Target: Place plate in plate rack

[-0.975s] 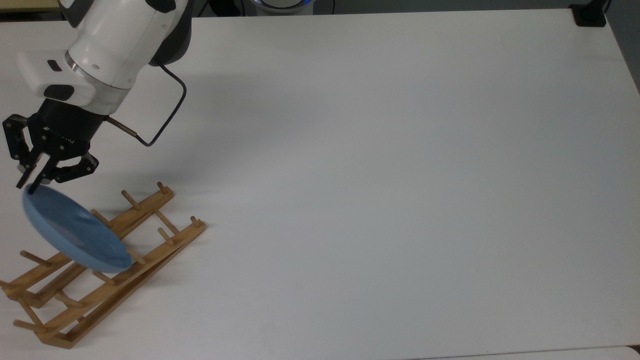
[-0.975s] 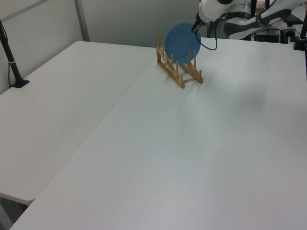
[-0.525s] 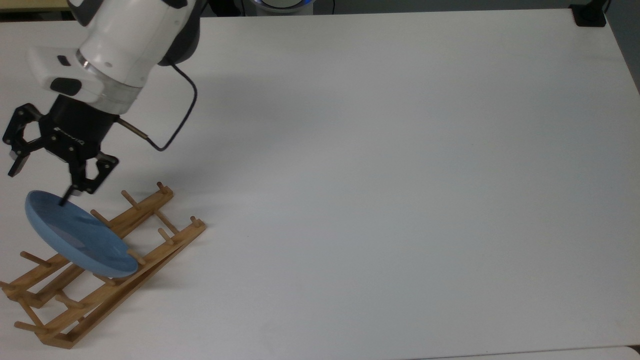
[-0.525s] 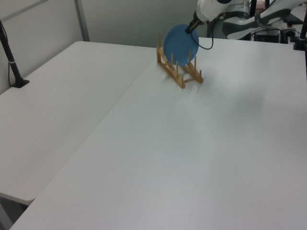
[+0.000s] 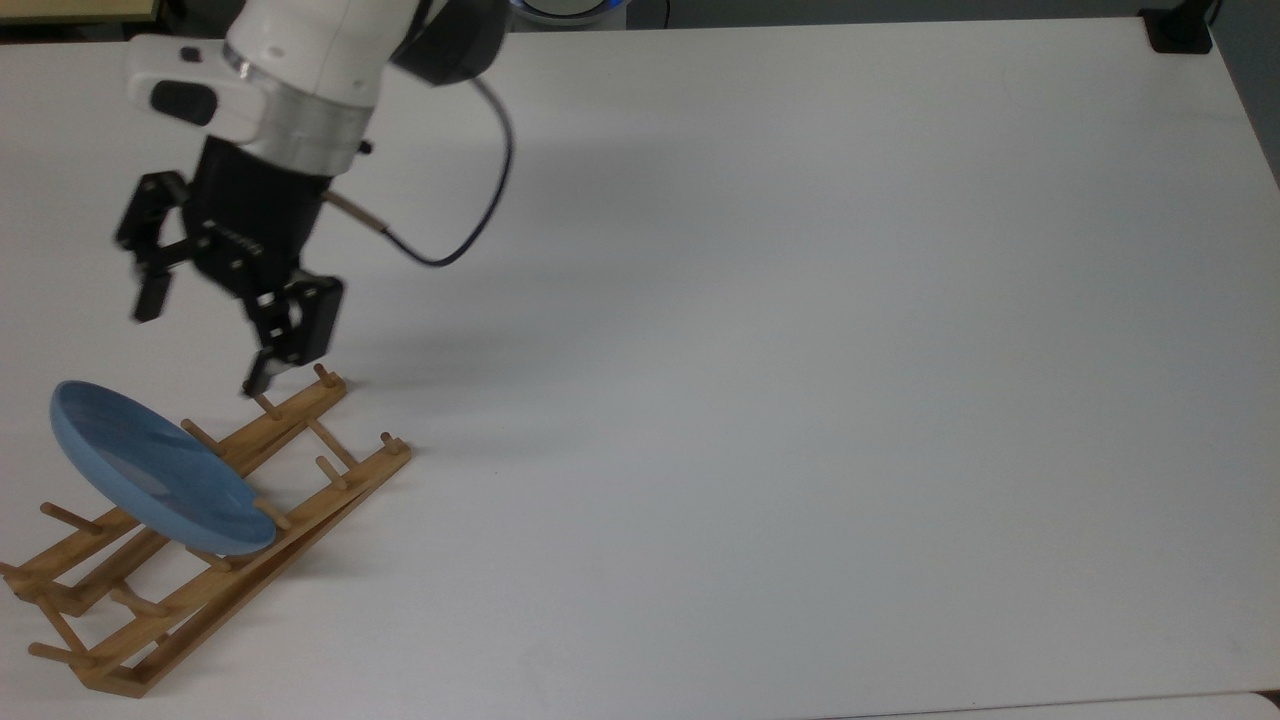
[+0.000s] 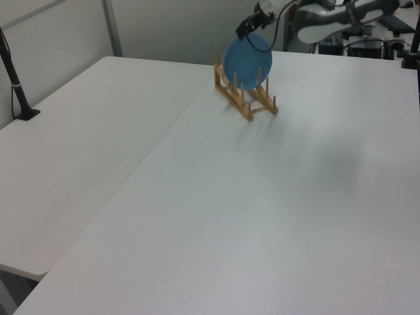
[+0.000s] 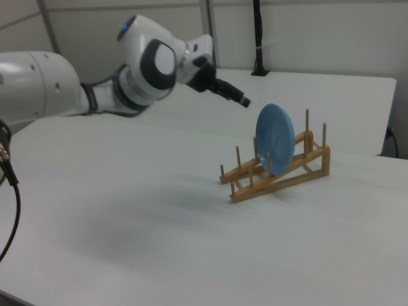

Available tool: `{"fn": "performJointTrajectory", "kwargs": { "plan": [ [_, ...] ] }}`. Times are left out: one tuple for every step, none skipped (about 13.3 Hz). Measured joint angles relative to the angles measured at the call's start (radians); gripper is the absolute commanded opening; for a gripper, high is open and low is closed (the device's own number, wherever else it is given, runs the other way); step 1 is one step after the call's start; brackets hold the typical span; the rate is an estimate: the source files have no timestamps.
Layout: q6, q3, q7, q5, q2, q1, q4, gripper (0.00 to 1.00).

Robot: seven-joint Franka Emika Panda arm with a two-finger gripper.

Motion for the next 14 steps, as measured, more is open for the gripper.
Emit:
{"fn": "performJointTrajectory", "kwargs": {
  "plan": [
    [-0.068, 0.011, -0.029, 0.062, -0.017, 0.019, -0.001, 1.0],
    [-0.184, 0.031, -0.105, 0.172, -0.046, 0.046, -0.002, 1.0],
    [-0.262, 0.041, -0.162, 0.242, -0.066, 0.064, -0.002, 1.0],
    [-0.343, 0.046, -0.227, 0.31, -0.088, 0.082, -0.002, 1.0],
    [-0.454, 0.048, -0.312, 0.395, -0.128, 0.102, -0.004, 1.0],
    [-0.523, 0.049, -0.384, 0.459, -0.171, 0.108, -0.016, 1.0],
    [-0.561, 0.048, -0.44, 0.5, -0.208, 0.108, -0.036, 1.0],
    [-0.609, 0.046, -0.506, 0.537, -0.265, 0.107, -0.079, 1.0],
    [-0.641, 0.046, -0.539, 0.548, -0.305, 0.107, -0.113, 1.0],
    [-0.694, 0.046, -0.564, 0.555, -0.359, 0.115, -0.162, 1.0],
    [-0.733, 0.047, -0.57, 0.556, -0.389, 0.122, -0.187, 1.0],
    [-0.789, 0.046, -0.571, 0.557, -0.423, 0.13, -0.21, 1.0],
    [-0.807, 0.047, -0.571, 0.558, -0.437, 0.131, -0.219, 1.0],
    [-0.817, 0.046, -0.572, 0.559, -0.446, 0.131, -0.223, 1.0]
  ]
}}
